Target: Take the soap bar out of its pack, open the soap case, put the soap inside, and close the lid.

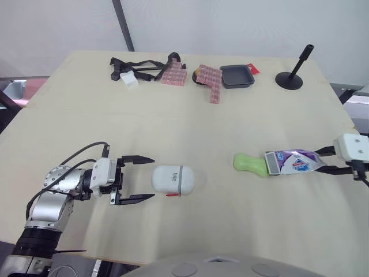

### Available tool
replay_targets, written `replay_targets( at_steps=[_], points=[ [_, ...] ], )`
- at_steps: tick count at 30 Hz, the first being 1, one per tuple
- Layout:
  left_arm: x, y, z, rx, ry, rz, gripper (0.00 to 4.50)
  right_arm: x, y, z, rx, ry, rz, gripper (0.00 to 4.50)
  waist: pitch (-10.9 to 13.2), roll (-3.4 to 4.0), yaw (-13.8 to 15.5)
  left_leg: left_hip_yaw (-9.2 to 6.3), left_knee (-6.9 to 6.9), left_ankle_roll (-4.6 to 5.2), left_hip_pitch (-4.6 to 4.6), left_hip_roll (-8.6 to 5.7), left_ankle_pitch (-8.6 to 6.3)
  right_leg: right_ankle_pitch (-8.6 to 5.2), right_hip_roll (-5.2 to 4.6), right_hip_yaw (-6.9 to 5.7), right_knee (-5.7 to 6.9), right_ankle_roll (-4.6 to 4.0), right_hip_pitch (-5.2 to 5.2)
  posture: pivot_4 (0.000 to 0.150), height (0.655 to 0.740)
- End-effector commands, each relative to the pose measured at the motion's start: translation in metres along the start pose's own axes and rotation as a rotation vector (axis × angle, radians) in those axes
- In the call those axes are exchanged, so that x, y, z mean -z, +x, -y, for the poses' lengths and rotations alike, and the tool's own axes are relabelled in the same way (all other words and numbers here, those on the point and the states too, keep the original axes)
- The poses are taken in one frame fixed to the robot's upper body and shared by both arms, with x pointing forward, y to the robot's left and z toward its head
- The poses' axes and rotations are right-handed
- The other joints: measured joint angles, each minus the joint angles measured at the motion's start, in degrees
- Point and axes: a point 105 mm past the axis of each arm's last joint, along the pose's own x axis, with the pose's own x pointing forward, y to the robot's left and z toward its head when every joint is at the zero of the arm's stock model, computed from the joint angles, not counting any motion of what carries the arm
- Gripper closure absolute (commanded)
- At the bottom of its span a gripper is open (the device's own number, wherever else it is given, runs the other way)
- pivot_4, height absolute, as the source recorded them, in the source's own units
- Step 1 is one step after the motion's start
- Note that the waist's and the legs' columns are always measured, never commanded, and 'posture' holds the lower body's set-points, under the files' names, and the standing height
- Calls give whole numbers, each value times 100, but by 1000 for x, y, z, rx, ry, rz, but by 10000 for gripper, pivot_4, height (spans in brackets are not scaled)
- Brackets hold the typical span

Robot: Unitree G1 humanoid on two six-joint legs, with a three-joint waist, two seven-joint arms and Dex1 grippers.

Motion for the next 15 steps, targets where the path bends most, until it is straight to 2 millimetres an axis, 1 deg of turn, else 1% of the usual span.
replay_targets(
  at_steps=[1, 4, 7, 9, 11, 15],
  points=[
    [-6, 0, -4, 4, 35, 4, 0, -1, -28, 8, 94, 42, 25, 27758, 0, 0, -4, 0, 0, 0, 1, 0, 0, 0, 0, 0, 0, 0, 0, 1500, 7400],
    [-8, 1, -5, 11, 33, 11, 0, 0, -39, 12, 184, 127, 84, 27758, 0, 0, -2, 0, 4, 1, -1, 0, 0, 0, 0, 0, 1, 0, 0, 1500, 7400],
    [-10, 2, -5, 19, 25, 19, 0, 1, -43, 17, 280, 213, 152, 27758, -1, 0, -10, 0, 5, 2, 0, 1, -1, 0, 0, 0, 1, 0, 0, 1500, 7400],
    [-14, 2, -5, 24, 7, 30, 0, 2, -42, 19, 383, 328, 232, 27758, -1, -1, -2, -1, 5, 2, 1, 3, -1, 0, 1, -1, 1, -1, 0, 1500, 7400],
    [-16, 2, -6, 21, -8, 33, 0, 5, -37, 18, 474, 452, 303, 27758, -2, -1, 14, -3, 6, 2, 0, 4, -1, -1, 1, -3, 1, -1, 0, 1500, 7400],
    [-17, 3, -7, 18, -12, 28, 0, 20, -26, 13, 656, 658, 338, 27758, -6, 8, 40, -2, 6, 3, -4, 2, 0, -1, 0, -2, 0, -2, -5, 1500, 7400]
  ],
)
